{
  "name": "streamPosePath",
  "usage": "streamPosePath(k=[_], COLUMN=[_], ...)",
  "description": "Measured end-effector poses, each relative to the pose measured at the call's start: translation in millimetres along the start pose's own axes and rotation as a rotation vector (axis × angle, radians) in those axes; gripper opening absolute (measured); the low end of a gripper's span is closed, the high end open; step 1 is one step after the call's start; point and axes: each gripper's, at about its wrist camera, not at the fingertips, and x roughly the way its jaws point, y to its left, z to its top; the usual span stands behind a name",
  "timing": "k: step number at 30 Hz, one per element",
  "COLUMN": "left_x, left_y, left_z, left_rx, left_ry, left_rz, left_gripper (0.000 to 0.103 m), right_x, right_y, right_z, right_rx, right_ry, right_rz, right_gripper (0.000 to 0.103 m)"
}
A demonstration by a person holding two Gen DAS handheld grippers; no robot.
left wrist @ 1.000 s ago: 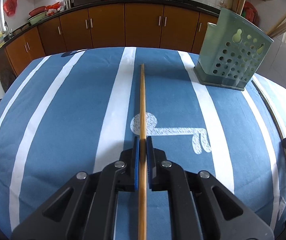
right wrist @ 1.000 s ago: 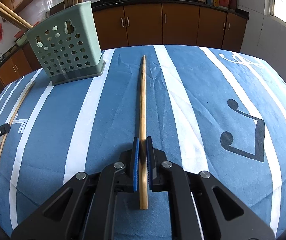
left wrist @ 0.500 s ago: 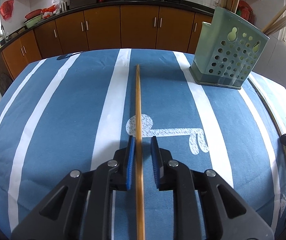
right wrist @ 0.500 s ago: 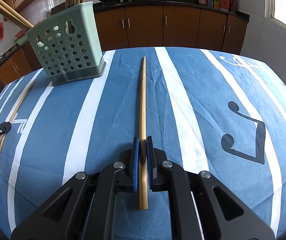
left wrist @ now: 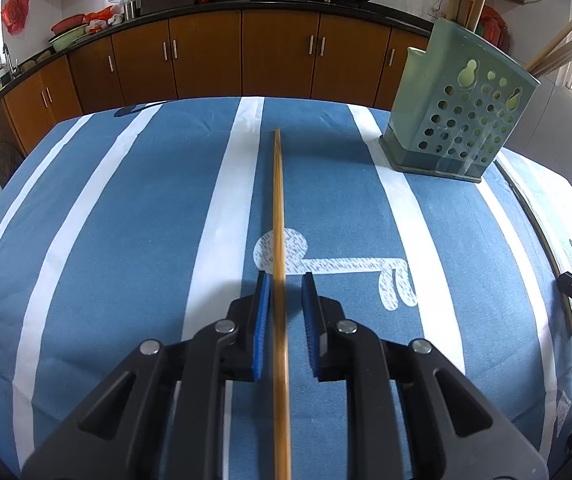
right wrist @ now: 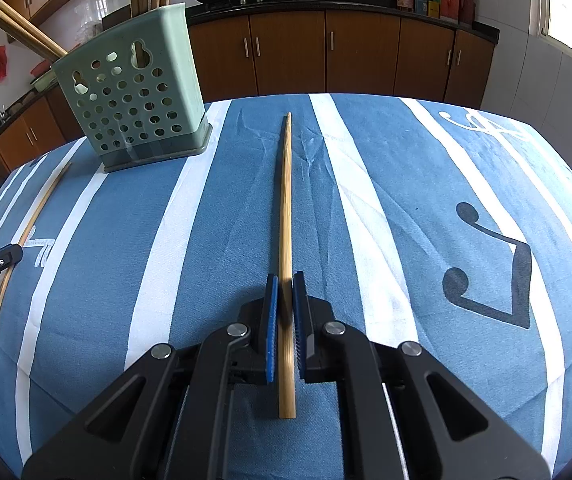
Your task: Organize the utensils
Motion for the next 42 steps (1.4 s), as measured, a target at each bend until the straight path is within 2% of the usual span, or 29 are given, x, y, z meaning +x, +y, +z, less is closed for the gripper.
streamPosePath(k=[26,30,34,36,38,42], left_x=[0,-5,-13,-16,-19,-24], left_y=[0,-5,-5,-4,-5,-6], left_z=[0,-6,-16,-20,-23,-24], left_rx=[0.001,0.044,0.051,0.053,0.064,0.081], left_ry=[0.0,0.003,0.005,0.006,0.006,0.016], left_rz=[-0.001,0.042,0.045,0.045,0.045,0.046], left_gripper=[0.019,0.021,0.024,0.02,0.008,0.008], right_x=[1,-2,-4,-5,-7,-19], right_y=[0,0,-3,-4,-5,-9], right_z=[0,-2,-5,-6,-8,-8], right_rx=[0.002,-0.001,0.005,0.009,0.007,0.016], right_ry=[0.0,0.001,0.002,0.001,-0.001,-0.036], right_rz=[0.003,-0.001,0.018,0.023,0.018,0.018], right_gripper=[0.009,0.009,0.009,0.008,0.008,0.008])
